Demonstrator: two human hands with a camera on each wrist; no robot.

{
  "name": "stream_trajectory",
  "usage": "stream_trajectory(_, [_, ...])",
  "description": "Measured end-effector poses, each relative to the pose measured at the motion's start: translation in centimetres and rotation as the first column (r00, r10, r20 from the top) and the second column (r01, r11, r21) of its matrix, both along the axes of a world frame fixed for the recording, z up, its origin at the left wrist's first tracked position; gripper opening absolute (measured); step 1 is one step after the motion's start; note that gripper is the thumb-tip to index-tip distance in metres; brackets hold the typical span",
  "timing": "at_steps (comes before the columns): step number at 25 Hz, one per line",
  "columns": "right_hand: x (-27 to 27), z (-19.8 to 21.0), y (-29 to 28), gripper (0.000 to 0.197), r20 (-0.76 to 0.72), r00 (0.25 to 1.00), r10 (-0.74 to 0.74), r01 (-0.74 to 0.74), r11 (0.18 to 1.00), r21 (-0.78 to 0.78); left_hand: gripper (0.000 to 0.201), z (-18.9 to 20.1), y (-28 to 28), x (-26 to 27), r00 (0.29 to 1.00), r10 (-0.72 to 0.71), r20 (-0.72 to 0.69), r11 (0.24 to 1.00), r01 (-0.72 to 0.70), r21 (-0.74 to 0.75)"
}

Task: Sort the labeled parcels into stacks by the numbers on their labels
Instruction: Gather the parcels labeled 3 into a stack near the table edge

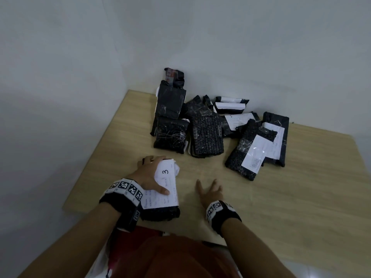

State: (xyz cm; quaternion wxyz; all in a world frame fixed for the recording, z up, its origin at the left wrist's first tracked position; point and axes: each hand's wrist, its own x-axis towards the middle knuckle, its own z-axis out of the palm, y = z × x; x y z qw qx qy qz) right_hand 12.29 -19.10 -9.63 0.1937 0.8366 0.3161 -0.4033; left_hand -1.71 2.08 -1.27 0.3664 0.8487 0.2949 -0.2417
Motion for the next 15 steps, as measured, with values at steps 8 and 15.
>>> stream_trajectory(8, [1.9,0.8,1.9,0.072,0.106,0.994,0.033,-0.037,0.999,0.036,0.123,1.1,2.8,2.5,0.994,-0.112,-0.012,0.993,0.112,0.028])
stream_trajectory(15, [1.9,0.4,0.2,0.061,0.094,0.994,0.047,-0.047,0.999,-0.001,0.123,0.4,0.9,3.4,0.978,-0.192,0.081,0.981,0.192,0.008])
